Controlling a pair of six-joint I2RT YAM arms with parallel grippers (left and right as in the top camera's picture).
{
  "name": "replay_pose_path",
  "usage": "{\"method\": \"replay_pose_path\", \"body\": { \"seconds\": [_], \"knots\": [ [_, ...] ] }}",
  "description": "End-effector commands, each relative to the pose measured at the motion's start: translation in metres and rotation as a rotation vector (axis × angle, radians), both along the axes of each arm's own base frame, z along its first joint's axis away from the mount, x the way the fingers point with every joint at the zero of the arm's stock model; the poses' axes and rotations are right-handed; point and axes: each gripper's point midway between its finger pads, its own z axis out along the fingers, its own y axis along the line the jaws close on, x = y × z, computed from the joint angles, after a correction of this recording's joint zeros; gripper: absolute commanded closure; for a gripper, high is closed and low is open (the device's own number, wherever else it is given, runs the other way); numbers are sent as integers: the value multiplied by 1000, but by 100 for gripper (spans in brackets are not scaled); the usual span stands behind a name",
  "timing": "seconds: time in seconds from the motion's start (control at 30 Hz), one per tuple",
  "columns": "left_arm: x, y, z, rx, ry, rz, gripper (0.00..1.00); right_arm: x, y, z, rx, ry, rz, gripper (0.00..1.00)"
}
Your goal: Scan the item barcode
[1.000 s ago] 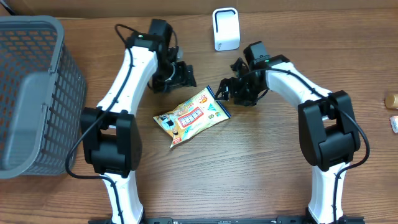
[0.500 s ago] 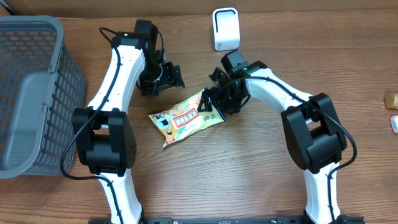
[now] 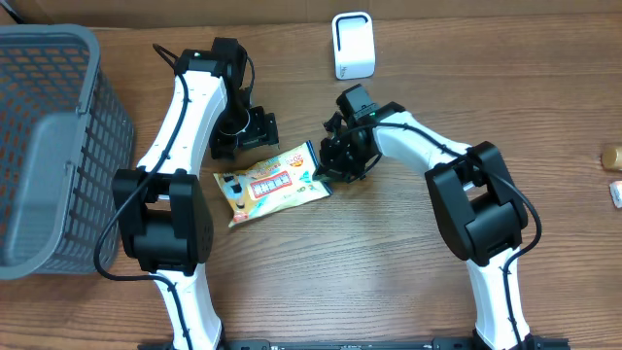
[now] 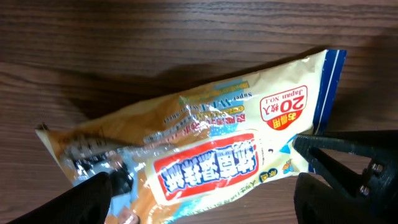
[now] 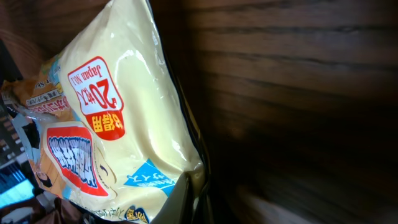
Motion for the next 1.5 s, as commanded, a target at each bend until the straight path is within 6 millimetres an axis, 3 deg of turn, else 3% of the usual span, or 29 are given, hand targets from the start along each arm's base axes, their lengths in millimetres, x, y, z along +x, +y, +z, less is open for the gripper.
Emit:
{"method": "replay_pose_path", "body": {
  "seconds": [0.0, 0.13, 0.23, 0.4, 0.57, 0.73, 0.83, 0.93, 1.07, 1.23, 1.33, 1.47],
  "knots": [
    [2, 10, 0, 45, 2, 26, 14, -8, -12, -37, -132, 53, -67, 96],
    [-2, 16, 0, 82, 14, 23, 13, 12, -35, -18, -132, 33, -129, 96],
    [-2, 16, 0, 82, 15, 23, 12, 31, -56, 17, -108, -49, -151, 96],
    [0, 16, -1, 80, 5, 23, 10, 53, -112, 91, -203, -246, -230, 96],
    [3, 16, -1, 78, -4, 25, 10, 41, -166, 157, -393, -431, -258, 96],
    [5, 16, -1, 77, -15, 25, 9, 16, -196, 186, -540, -484, -266, 96],
    [6, 15, -1, 76, -17, 26, 9, 3, -193, 185, -566, -467, -232, 96],
    [6, 15, -1, 76, -17, 26, 9, -2, -176, 184, -555, -480, -189, 96],
    [6, 15, -1, 76, -15, 25, 9, -6, -138, 183, -514, -518, -136, 96],
    [3, 16, -1, 78, -3, 25, 9, -16, -90, 165, -479, -508, -88, 96],
    [1, 16, -1, 79, 2, 24, 9, -14, -90, 162, -506, -502, -143, 96],
    [0, 17, -1, 80, 9, 24, 9, -1, -106, 180, -507, -502, -213, 96]
  ]
}}
